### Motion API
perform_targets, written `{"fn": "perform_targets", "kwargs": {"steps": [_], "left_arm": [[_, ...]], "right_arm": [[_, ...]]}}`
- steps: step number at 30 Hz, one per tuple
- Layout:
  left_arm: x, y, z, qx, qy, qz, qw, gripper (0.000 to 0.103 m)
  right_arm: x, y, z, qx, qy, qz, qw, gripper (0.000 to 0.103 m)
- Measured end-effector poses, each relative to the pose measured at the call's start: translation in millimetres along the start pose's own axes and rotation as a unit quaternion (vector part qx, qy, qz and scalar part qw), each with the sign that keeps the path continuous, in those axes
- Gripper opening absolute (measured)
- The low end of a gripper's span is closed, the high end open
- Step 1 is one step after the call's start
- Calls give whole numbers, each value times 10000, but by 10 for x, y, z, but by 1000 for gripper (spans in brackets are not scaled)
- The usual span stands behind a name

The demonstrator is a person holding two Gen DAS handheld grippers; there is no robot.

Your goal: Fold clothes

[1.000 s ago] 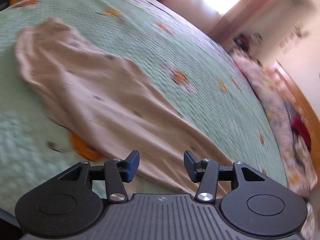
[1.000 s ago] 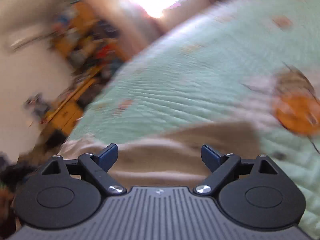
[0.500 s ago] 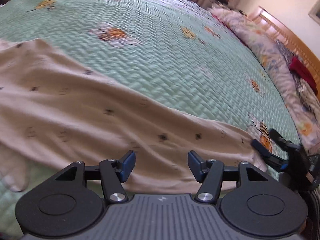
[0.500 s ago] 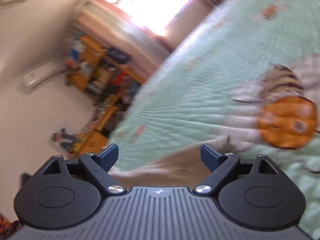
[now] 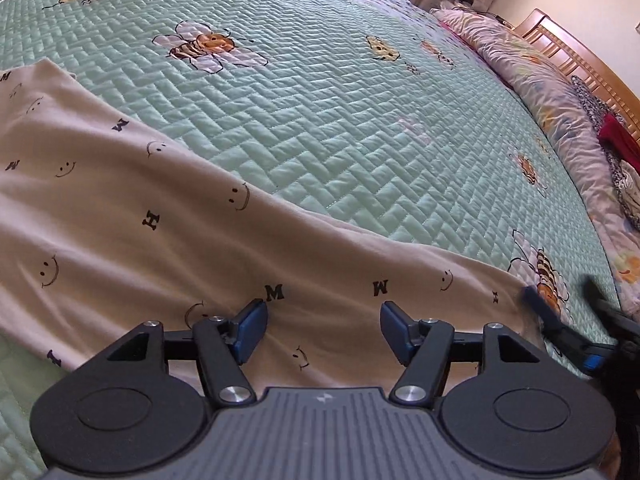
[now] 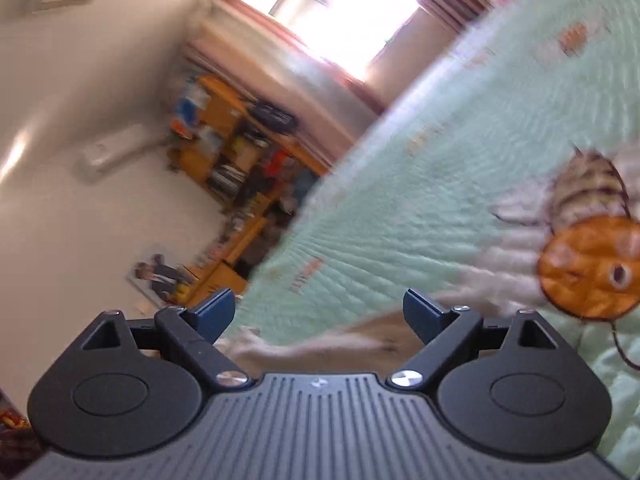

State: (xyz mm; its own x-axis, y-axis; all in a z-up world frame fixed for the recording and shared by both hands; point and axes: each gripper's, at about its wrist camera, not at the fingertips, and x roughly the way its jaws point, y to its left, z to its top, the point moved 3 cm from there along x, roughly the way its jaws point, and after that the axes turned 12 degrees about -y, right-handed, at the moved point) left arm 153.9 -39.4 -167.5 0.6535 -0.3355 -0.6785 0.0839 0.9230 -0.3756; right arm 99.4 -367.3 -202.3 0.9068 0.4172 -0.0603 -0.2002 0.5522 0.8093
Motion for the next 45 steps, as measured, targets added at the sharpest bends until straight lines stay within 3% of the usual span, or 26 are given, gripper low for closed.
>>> {"fn": "perform_targets", "kwargs": {"steps": [3, 5, 8, 11, 14, 19, 24, 26, 31, 35, 37, 40, 45], "left_arm": [[13, 33, -2, -146, -19, -87, 9999, 72], [22, 69, 4, -327, -36, -153, 9993, 74], [29, 75, 3, -388, -43, -208, 9990, 77], [30, 81, 2, -391, -54, -268, 9989, 79], [15, 132, 13, -610, -95, -351, 9975, 79], [-175, 171, 54, -784, -362, -605, 9944, 73], [-361, 186, 51, -730, -506, -914, 9918, 72], [-373, 206, 11, -698, -434, -995, 9916, 72], [-248, 259, -163, -658, -140, -1092, 9917, 72], [-182, 392, -204, -742, -2, -1097, 9912, 69], [-186, 469, -193, -913, 37, -1111, 9896, 64], [-251, 531, -163, -948, 22, -1077, 9897, 63], [-442, 645, -102, -1011, -219, -1155, 9879, 68]], "right_arm": [[-144, -3, 83, 80, -339, -26, 9994, 90], [-219, 130, 141, -338, -485, -68, 9982, 92], [-173, 169, 121, -120, -314, 294, 9990, 94], [-112, -10, 31, -6, -156, -181, 9997, 92], [-262, -31, 77, 117, -322, -257, 9991, 91], [-797, 100, 281, 6, -966, -124, 9952, 95], [-1280, 37, 288, 612, -1190, 22, 9910, 97], [-1288, 52, 198, 848, -1189, 0, 9893, 97], [-1075, 215, -62, 1097, -715, 327, 9909, 97], [-806, 108, -219, 1548, -111, -94, 9878, 97], [-869, 96, -225, 1662, -162, -220, 9857, 82], [-985, 84, -226, 1820, -277, -398, 9821, 92], [-1192, 114, -227, 1743, -392, -835, 9804, 92]]}}
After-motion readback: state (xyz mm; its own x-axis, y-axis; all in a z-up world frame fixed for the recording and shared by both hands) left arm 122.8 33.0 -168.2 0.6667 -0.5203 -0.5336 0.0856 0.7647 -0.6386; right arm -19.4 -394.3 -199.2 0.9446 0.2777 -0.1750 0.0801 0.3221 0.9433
